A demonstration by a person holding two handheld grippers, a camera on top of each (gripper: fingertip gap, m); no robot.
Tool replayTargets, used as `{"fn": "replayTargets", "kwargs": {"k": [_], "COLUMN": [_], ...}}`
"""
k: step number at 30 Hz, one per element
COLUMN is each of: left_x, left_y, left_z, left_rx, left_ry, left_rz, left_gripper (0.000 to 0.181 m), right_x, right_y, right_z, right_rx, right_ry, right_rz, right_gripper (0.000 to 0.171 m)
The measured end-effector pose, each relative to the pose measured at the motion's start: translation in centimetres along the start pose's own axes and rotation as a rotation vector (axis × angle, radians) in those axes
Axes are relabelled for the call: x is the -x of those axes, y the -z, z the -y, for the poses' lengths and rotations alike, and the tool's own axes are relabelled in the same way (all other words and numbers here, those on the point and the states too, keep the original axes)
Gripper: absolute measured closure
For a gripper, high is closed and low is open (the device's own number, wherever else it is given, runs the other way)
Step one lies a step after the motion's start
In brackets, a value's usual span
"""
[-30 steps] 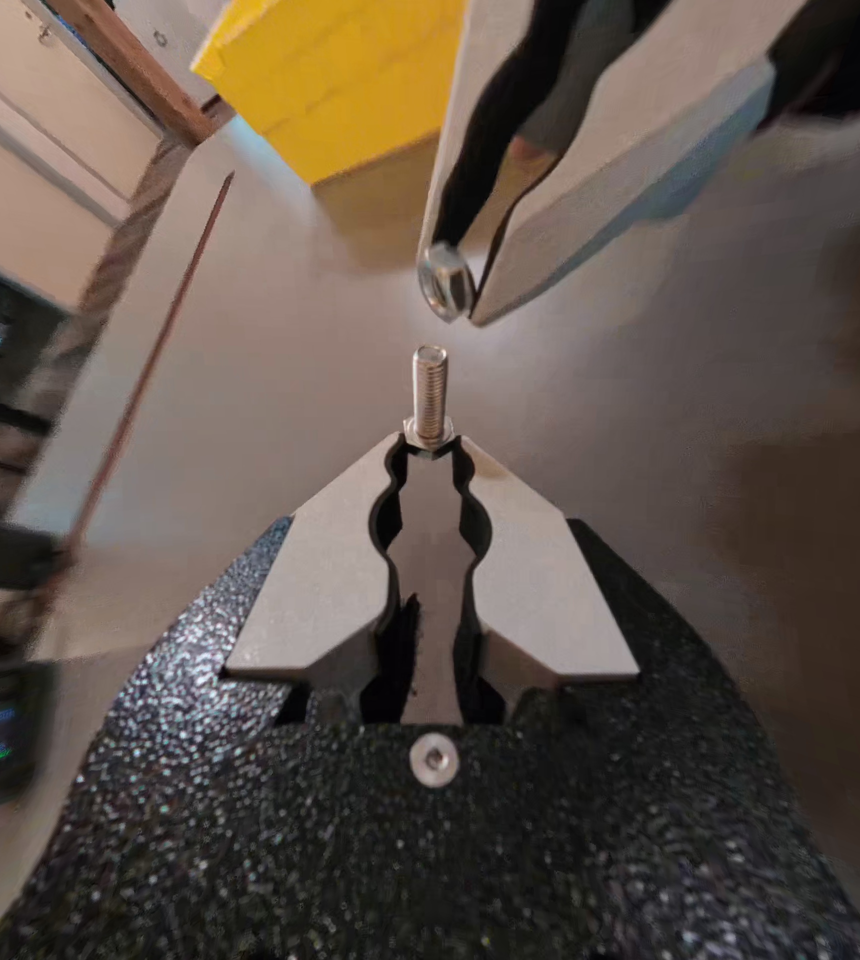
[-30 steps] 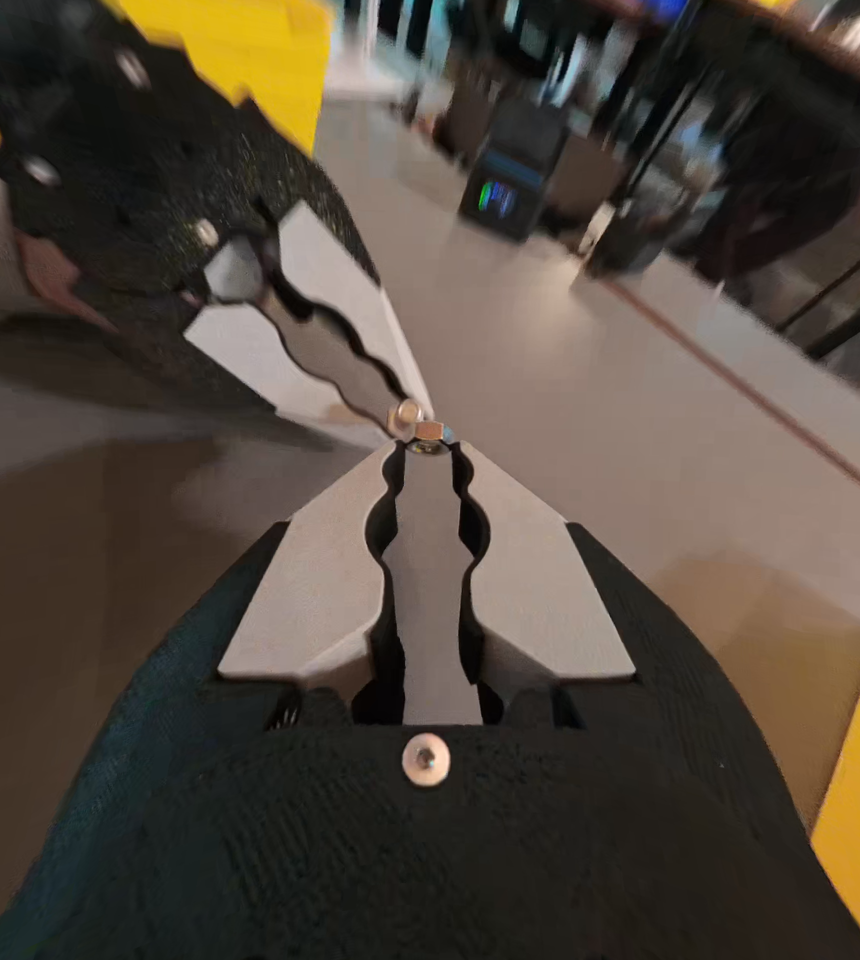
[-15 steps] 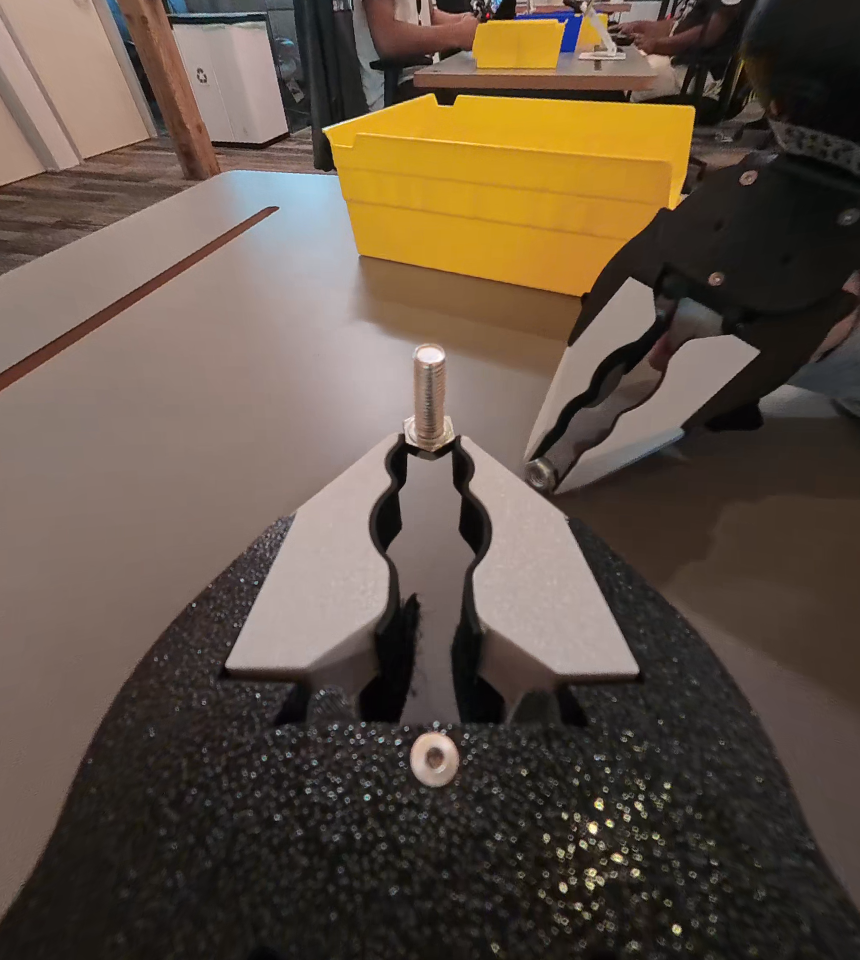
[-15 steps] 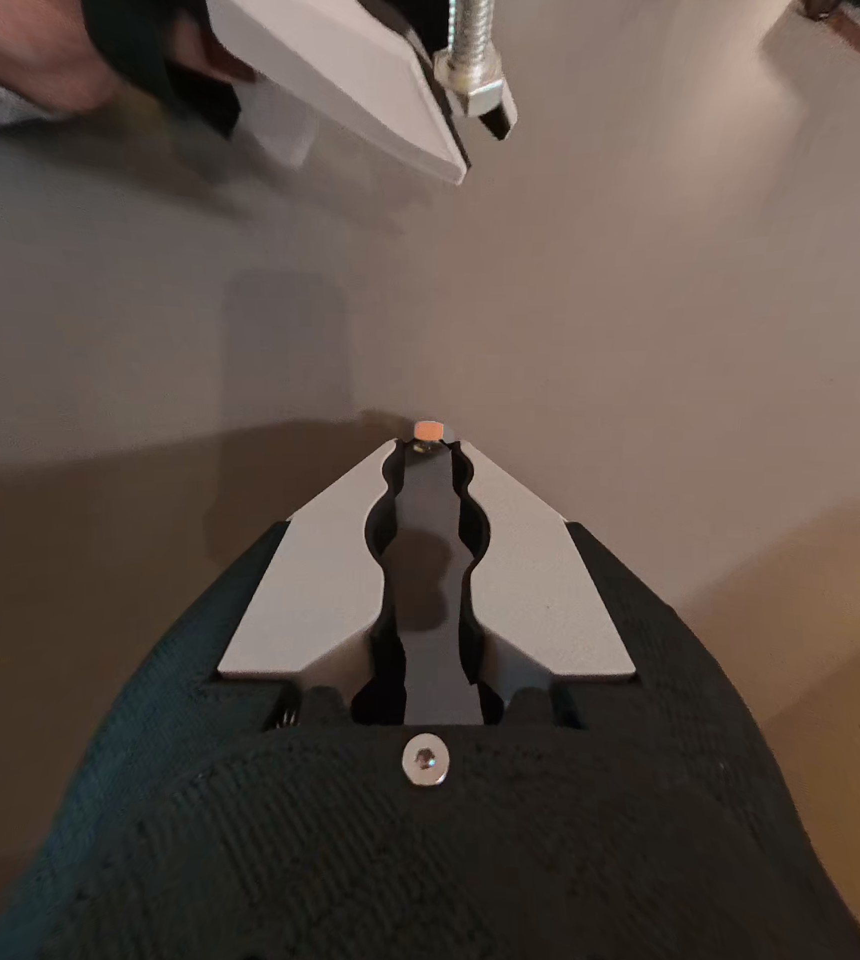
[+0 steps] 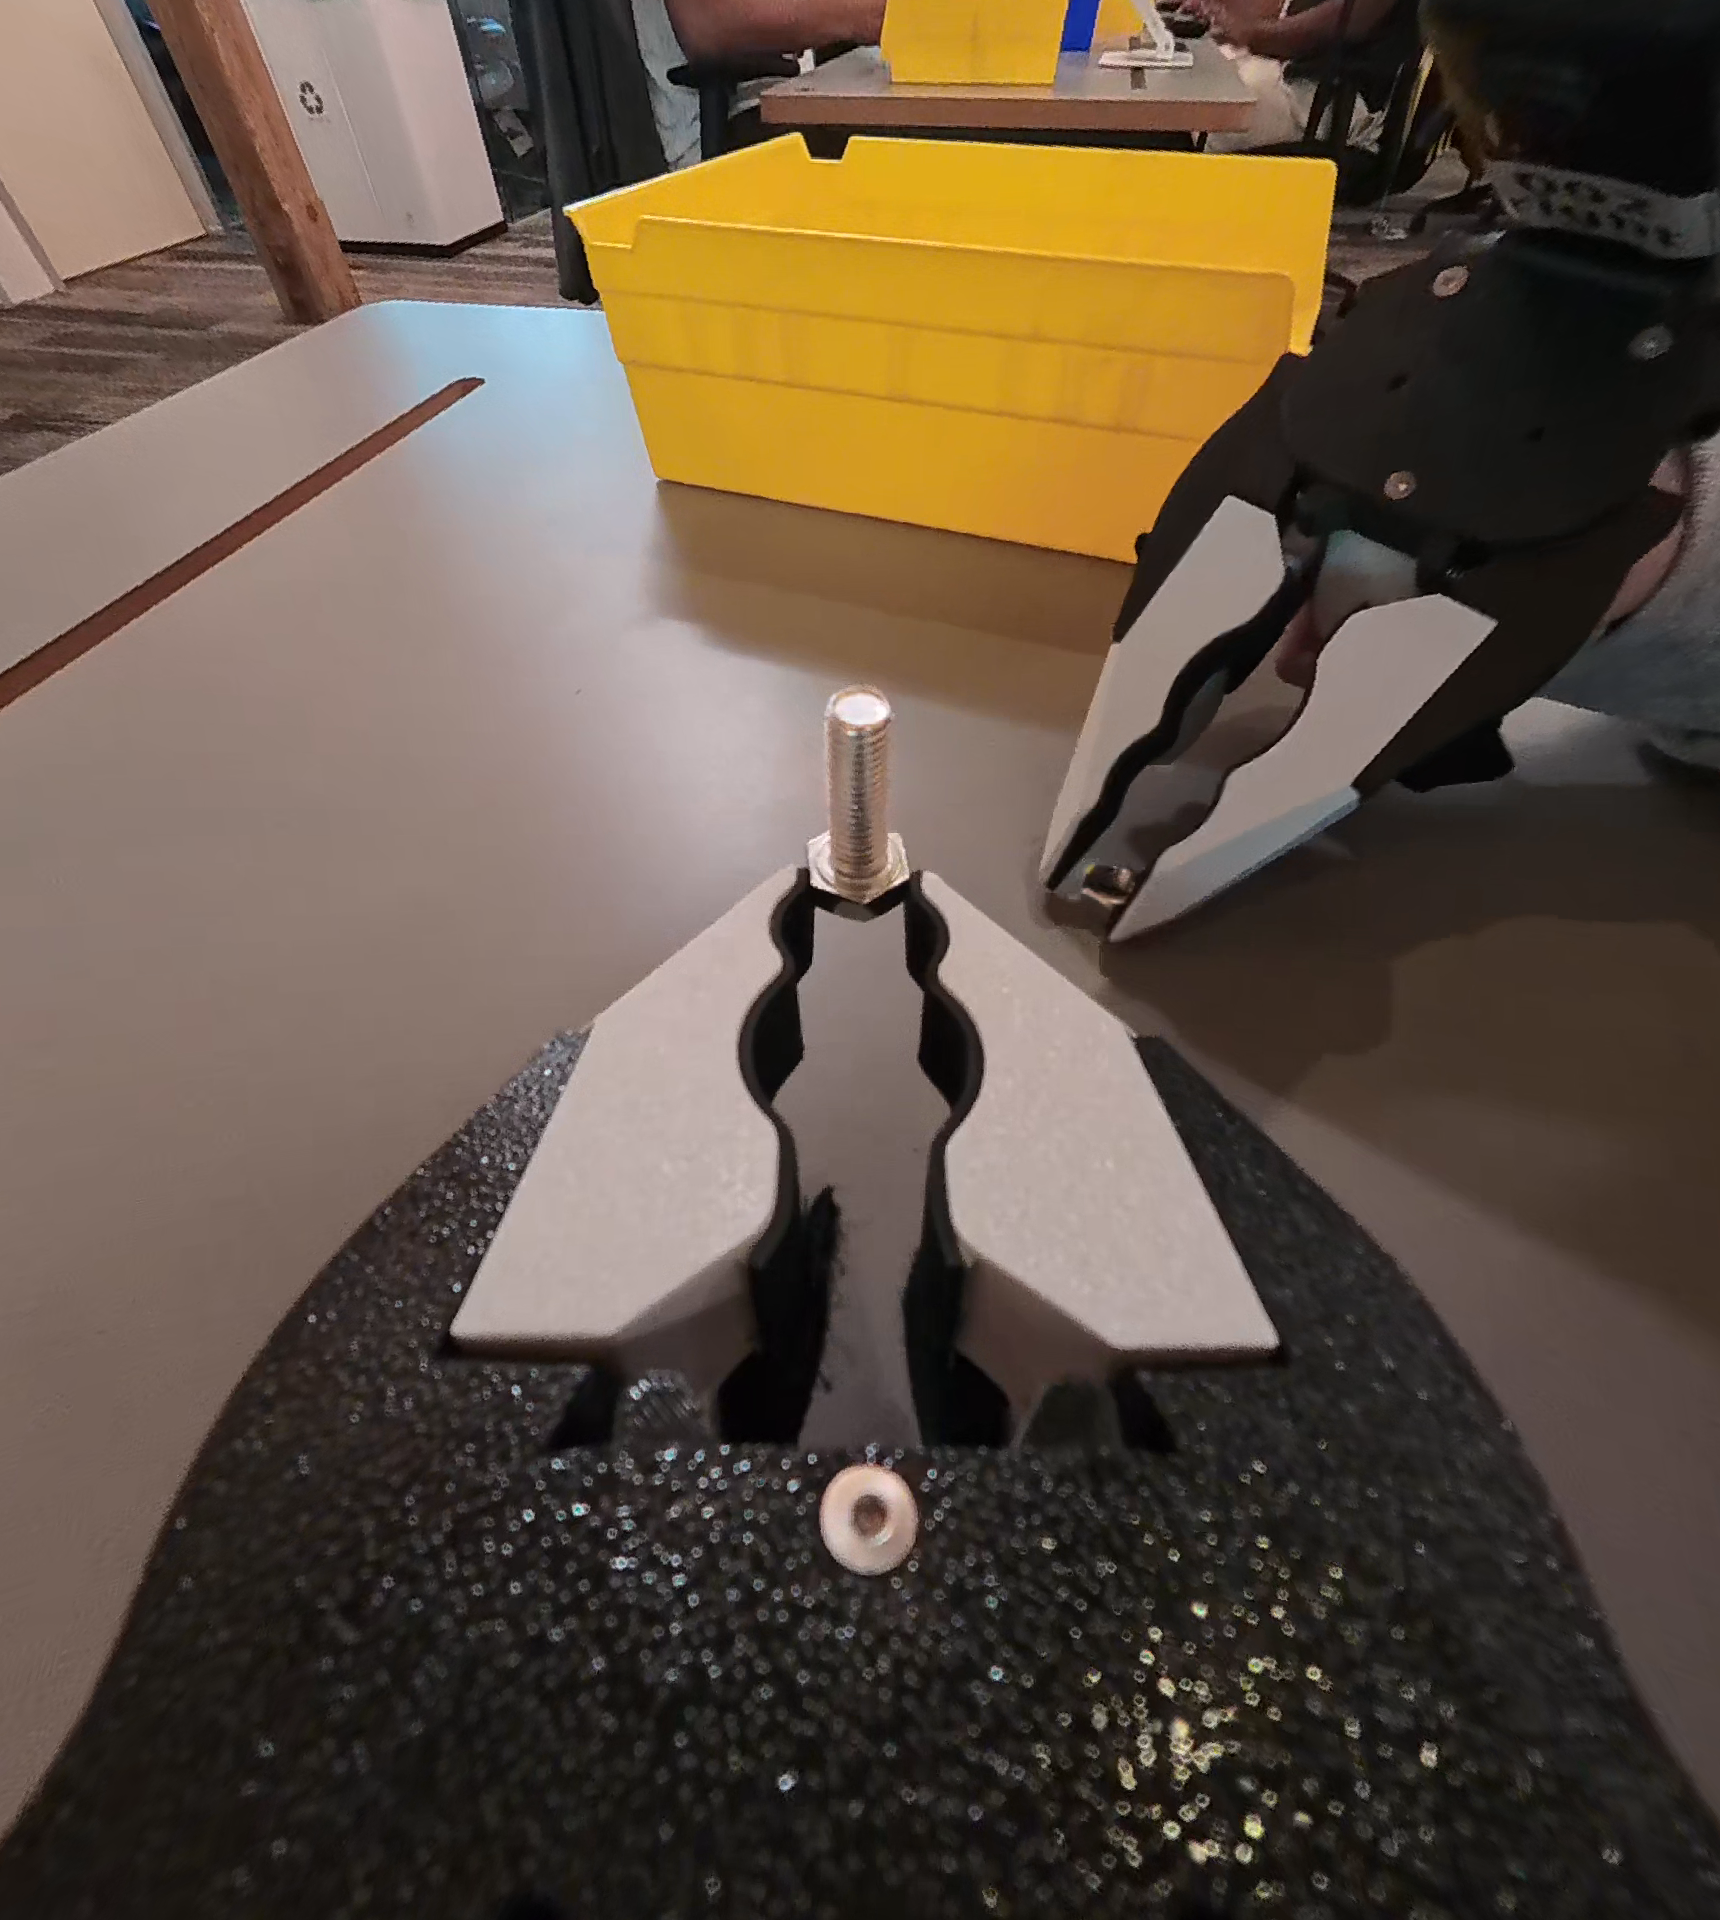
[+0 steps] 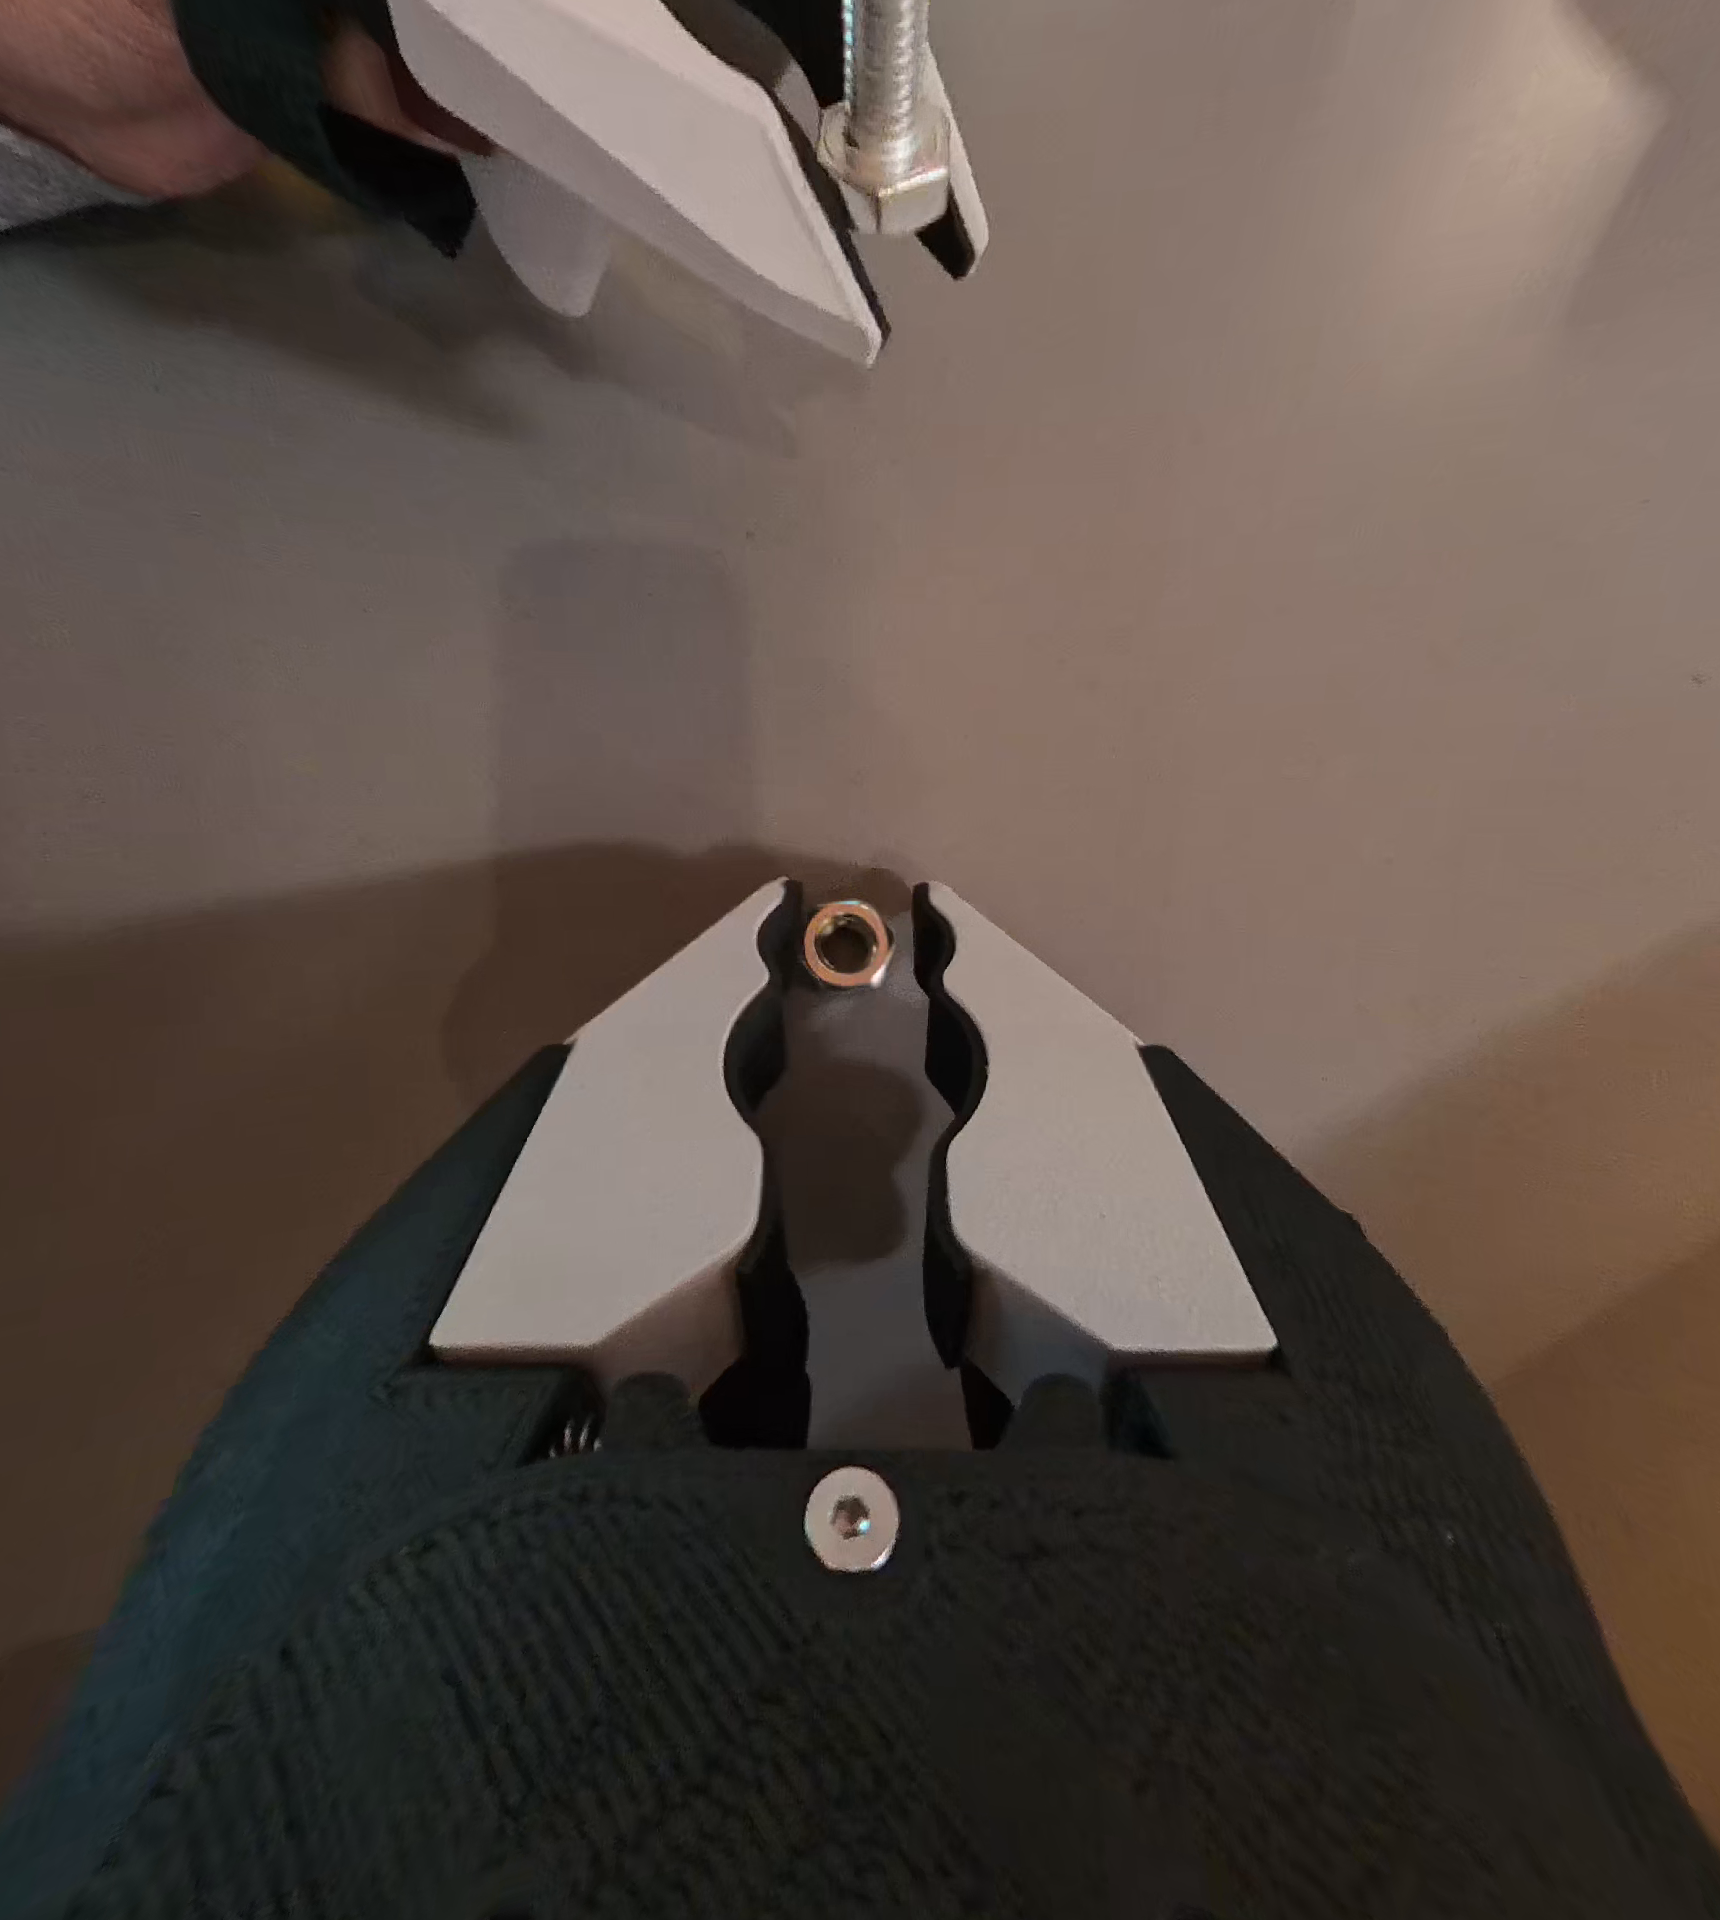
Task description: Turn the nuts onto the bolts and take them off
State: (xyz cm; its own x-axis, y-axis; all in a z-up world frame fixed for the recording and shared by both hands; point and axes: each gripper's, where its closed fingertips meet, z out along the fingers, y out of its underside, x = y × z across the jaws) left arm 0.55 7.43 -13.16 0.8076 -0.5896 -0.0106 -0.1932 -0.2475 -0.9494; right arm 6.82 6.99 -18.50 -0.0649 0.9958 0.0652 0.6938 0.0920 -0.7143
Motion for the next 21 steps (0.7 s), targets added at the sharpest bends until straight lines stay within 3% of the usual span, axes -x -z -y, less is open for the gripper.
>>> {"fn": "replayTargets", "kwargs": {"k": [7,12,14,18,21], "left_x": [-0.2,-0.4,-0.8,-3.0,-4.2], "left_y": [-0.1,-0.2,-0.2,-0.2,-0.5], "left_z": [-0.2,-0.2,-0.1,0.8,0.4], "left_rx": [0.012,0.014,0.012,-0.041,-0.006], "left_ry": [-0.003,-0.003,-0.004,-0.014,-0.042], "left_rz": [-0.018,-0.031,-0.052,-0.178,-0.228], "left_gripper": [0.166,0.166,0.166,0.166,0.166], "right_x": [-0.1,-0.2,-0.5,0.4,1.5], "right_y": [0.5,0.6,1.1,3.5,4.7], "right_z": [-0.5,-0.5,1.1,7.7,10.6], "right_rx": [0.028,0.023,-0.034,-0.289,-0.350], "right_ry": [0.017,-0.010,0.033,0.111,0.178], "right_rz": [-0.007,0.004,-0.037,-0.024,0.025], "right_gripper": [0.145,0.154,0.154,0.154,0.154]}}
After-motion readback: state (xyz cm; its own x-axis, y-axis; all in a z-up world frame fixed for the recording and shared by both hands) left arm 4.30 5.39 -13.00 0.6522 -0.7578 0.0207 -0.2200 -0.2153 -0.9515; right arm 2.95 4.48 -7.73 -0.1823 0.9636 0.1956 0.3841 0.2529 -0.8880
